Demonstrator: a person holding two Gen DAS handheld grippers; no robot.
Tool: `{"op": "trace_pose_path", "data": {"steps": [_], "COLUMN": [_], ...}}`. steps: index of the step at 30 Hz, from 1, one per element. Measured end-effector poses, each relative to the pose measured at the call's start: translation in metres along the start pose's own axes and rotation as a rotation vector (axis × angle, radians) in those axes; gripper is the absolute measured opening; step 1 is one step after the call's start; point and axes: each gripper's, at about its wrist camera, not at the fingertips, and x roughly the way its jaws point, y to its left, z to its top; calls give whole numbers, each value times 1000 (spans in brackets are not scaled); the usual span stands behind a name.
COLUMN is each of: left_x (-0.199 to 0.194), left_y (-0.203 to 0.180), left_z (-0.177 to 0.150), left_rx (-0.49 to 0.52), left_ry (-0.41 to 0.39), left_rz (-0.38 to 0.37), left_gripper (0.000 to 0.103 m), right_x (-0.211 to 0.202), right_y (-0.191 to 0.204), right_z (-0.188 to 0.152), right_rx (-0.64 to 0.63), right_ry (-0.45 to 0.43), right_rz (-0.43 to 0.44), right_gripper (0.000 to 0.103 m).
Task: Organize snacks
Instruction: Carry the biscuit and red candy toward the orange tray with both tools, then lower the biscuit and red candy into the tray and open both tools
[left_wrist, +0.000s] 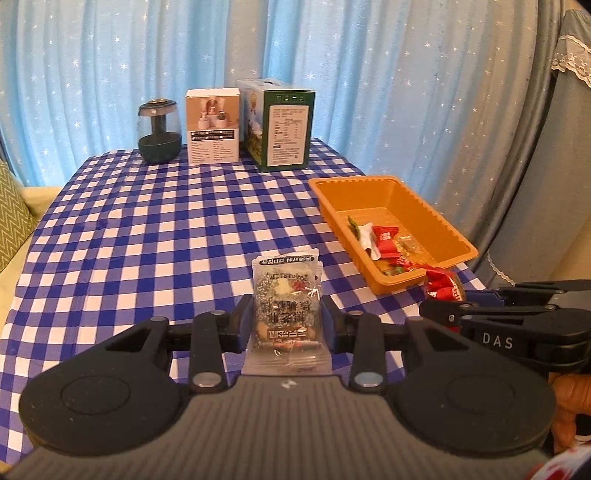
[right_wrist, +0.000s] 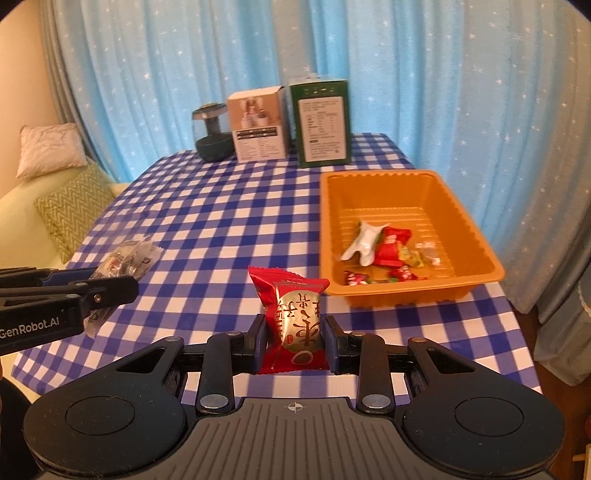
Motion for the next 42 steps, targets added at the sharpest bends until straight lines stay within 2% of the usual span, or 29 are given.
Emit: {"op": "trace_pose_path", "data": {"steps": [23,42], "left_x": [43,106], "left_y": [-62,-102], "left_z": [27,58], "left_rx": [78,112], "left_ry": [7,25], "left_rz": [-100,-162], "left_gripper": [34,34], "right_x": [-9,26], "right_y": [-71,-119], "right_z": [14,45], "right_rx": [88,87], "right_ry": [-29,-26], "right_rz": [-107,-147], "right_gripper": [32,32]}}
